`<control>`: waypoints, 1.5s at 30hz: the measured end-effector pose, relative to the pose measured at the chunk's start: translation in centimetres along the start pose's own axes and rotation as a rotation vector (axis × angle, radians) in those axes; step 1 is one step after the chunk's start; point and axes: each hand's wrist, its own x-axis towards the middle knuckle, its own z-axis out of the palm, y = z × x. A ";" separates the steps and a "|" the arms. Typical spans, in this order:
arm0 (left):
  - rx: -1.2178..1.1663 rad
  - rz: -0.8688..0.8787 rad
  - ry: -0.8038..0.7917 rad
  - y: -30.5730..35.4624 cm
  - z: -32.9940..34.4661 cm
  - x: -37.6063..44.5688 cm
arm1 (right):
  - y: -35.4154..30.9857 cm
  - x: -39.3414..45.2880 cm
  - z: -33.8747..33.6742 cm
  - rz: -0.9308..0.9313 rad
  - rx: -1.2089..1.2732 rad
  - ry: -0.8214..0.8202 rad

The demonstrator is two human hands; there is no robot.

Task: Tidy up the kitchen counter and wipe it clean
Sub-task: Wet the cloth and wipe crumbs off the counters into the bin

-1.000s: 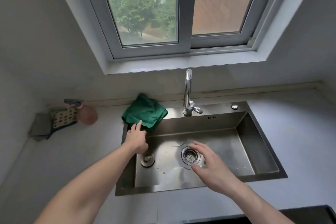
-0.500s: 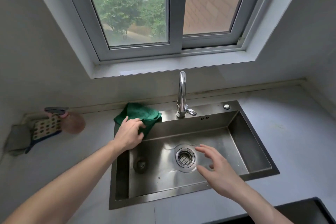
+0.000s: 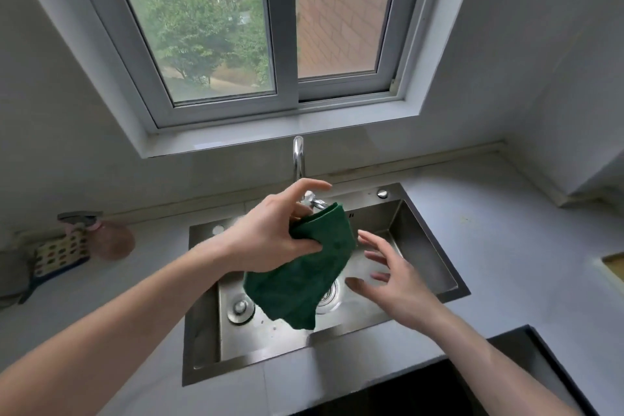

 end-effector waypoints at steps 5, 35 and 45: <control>-0.046 0.112 -0.147 6.7 -0.4 4.2 | -2.9 -0.7 -5.7 -0.046 -0.015 0.075; 0.308 0.150 0.246 16.6 24.3 26.2 | 14.2 -5.1 -34.7 0.168 0.021 0.421; 0.284 0.232 0.319 17.1 25.4 34.7 | 15.6 -0.1 -38.5 0.151 -0.141 0.683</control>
